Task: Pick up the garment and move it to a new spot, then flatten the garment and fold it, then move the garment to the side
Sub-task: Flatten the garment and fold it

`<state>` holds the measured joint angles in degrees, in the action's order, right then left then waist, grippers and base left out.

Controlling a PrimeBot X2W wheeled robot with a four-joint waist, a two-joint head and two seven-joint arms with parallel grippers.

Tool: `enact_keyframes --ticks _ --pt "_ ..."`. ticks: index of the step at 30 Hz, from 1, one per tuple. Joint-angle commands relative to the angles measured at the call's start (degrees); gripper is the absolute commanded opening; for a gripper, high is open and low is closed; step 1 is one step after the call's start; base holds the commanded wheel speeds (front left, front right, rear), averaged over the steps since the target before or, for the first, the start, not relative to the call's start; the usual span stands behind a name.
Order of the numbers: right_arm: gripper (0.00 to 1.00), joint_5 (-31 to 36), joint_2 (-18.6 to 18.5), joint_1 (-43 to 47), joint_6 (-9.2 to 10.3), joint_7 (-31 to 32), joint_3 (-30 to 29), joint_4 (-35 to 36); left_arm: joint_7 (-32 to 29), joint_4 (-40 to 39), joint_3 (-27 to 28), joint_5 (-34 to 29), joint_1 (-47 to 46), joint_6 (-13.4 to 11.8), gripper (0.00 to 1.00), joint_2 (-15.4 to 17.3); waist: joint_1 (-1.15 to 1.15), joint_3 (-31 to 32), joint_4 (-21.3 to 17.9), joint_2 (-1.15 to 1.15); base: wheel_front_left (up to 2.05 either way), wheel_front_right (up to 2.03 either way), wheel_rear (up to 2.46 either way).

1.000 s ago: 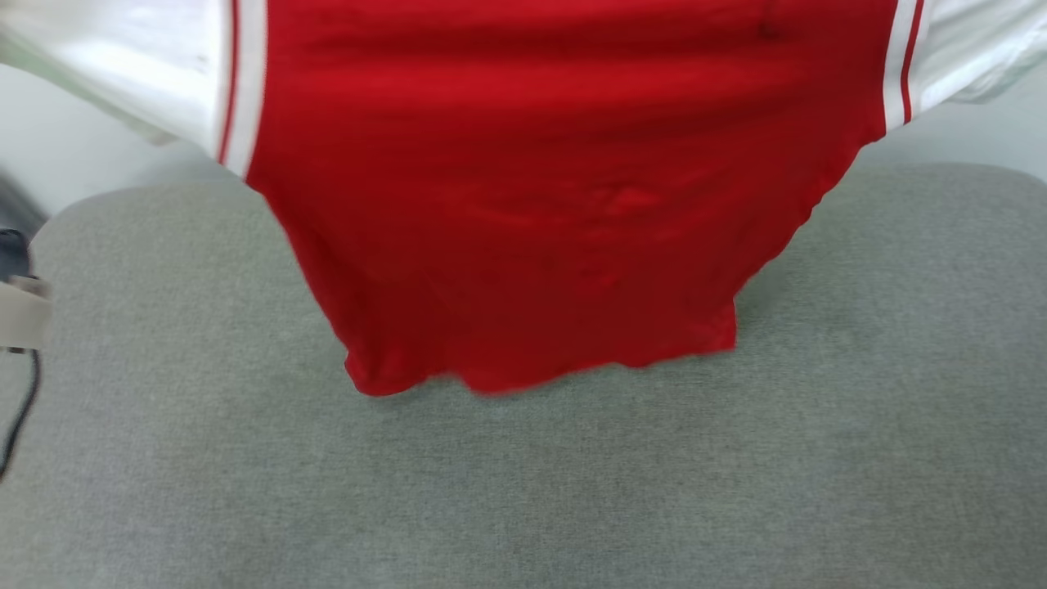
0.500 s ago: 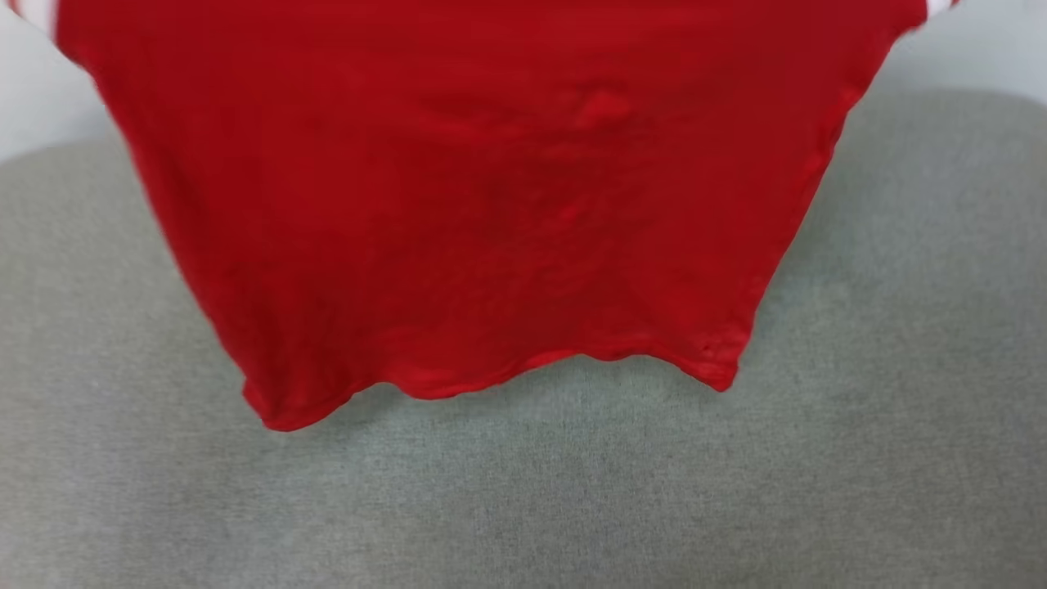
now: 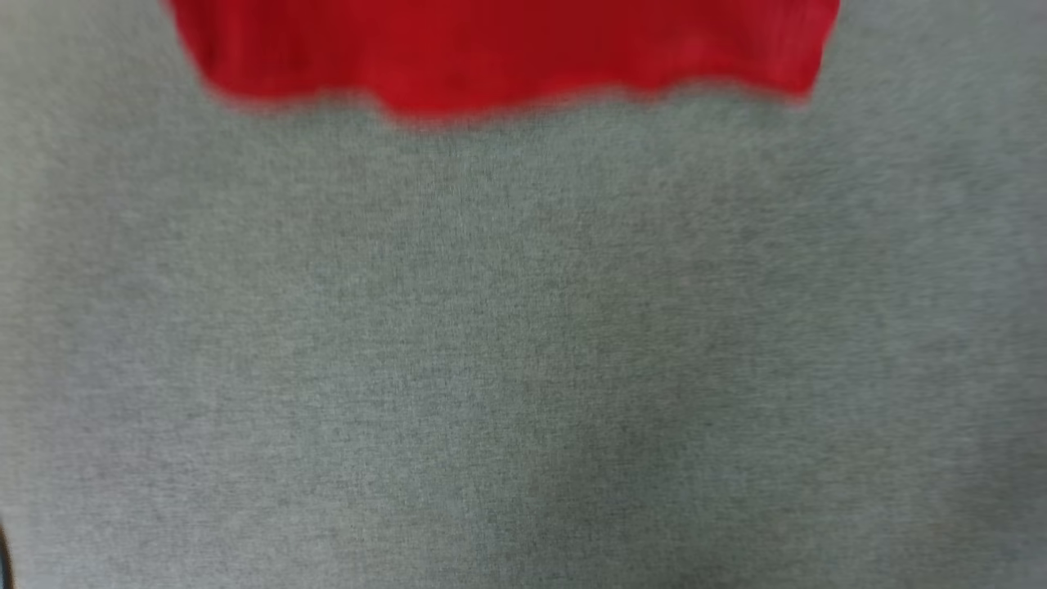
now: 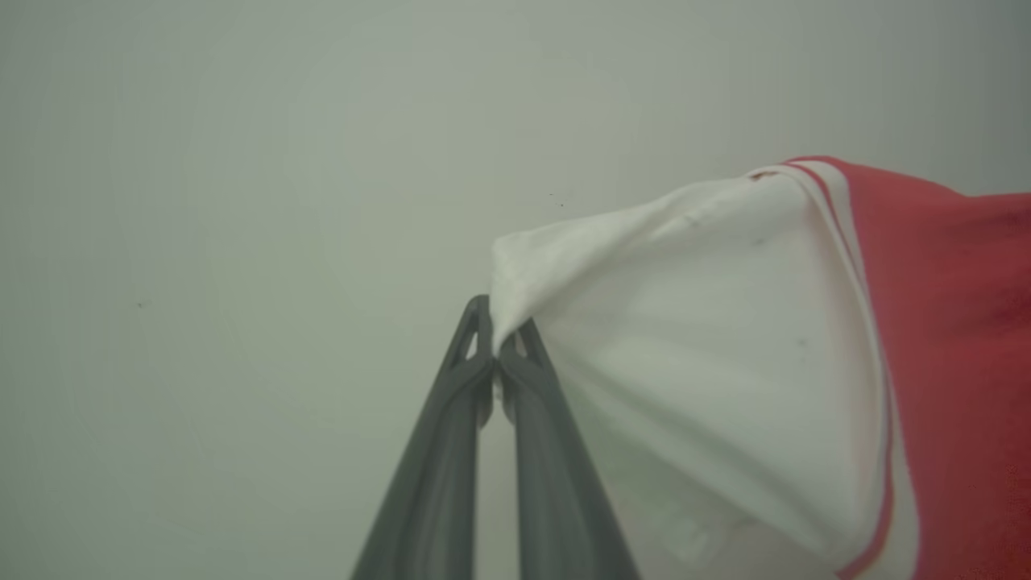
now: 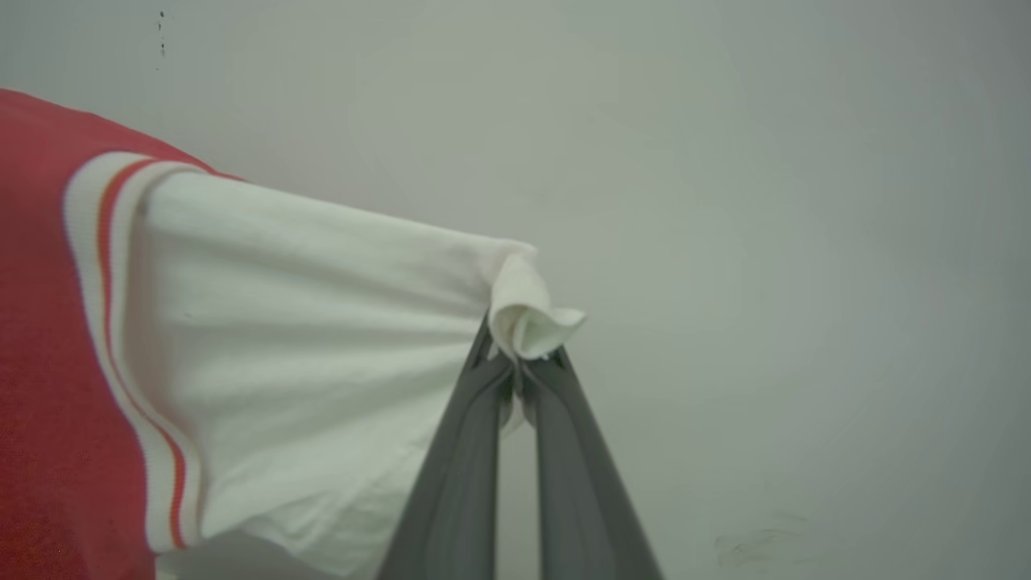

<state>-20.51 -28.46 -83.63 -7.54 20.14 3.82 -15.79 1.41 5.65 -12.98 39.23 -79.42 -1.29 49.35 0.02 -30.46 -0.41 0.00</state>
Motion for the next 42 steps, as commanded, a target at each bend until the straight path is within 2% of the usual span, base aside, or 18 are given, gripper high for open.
enact_keyframes --ticks 1,4,9,12,17,23,27,29,30,31,35,42 --pt "0.00 1.48 0.20 -3.11 0.10 -1.55 -0.23 -2.81 1.13 3.66 -1.22 -1.24 -4.23 0.56 0.00 -1.96 -0.02 -5.38 1.19 0.00 0.00 0.00 0.00" --pt "0.00 4.11 0.48 -8.73 0.10 -3.89 -0.80 -7.66 3.30 10.62 -3.12 -3.06 -11.40 1.66 0.00 -5.32 -0.02 -7.71 2.22 0.00 0.00 0.00 0.00" --pt "0.00 7.41 1.71 -13.26 0.10 -7.77 -1.56 -14.55 8.16 20.53 -5.00 -4.43 -17.64 3.40 0.00 -9.87 -0.02 -10.26 3.68 0.00 0.00 0.00 0.00" --pt "0.00 8.02 2.66 -13.32 0.10 -9.82 -1.60 -17.39 10.47 25.31 -6.03 -4.39 -17.96 4.59 0.00 -12.22 -0.02 -11.03 4.52 0.00 0.00 0.00 0.00" --pt "0.00 7.02 3.97 -8.51 0.10 -12.35 0.03 -21.07 12.76 31.02 -7.63 -4.08 -14.20 6.41 0.00 -15.47 -0.02 -11.04 5.15 0.00 0.00 0.00 0.00" --pt "0.00 3.54 5.31 1.39 0.08 -15.46 2.99 -23.70 13.82 33.65 -9.88 -5.85 -3.25 7.51 0.00 -19.31 -0.02 -7.63 5.71 0.00 0.00 0.00 0.00" --pt "0.00 0.09 4.49 8.20 0.08 -15.82 5.76 -23.46 13.88 31.64 -9.13 -6.70 4.05 7.74 0.00 -21.04 -0.02 -4.55 5.86 0.00 0.00 0.00 0.00" --pt "0.00 -2.98 3.54 13.57 0.08 -15.71 7.09 -22.72 13.88 30.33 -8.78 -7.11 10.00 7.92 0.00 -22.45 -0.02 -1.98 6.25 0.00 0.00 0.00 0.00" --pt "0.00 -6.39 2.63 19.13 0.07 -14.98 8.70 -21.47 13.88 29.27 -9.09 -7.90 15.26 8.16 0.00 -22.86 -0.02 0.64 6.56 0.00 0.00 0.00 0.00" --pt "0.00 -6.39 2.63 19.13 0.07 -14.98 8.70 -21.47 13.88 29.27 -9.09 -7.90 15.26 8.16 0.00 -22.86 -0.02 0.64 6.56 0.00 0.00 0.00 0.00" --pt "0.00 -12.17 -0.18 30.55 0.07 -14.17 11.37 -19.18 13.84 27.94 -10.67 -8.84 26.49 8.39 0.00 -22.68 -0.02 6.16 6.58 0.00 0.00 0.00 0.00" --pt "0.00 -18.64 -5.55 47.10 0.09 -12.70 15.72 -13.94 13.17 25.55 -12.71 -7.19 45.37 8.43 0.00 -18.76 -0.02 14.05 5.50 0.00 0.00 0.00 0.00"
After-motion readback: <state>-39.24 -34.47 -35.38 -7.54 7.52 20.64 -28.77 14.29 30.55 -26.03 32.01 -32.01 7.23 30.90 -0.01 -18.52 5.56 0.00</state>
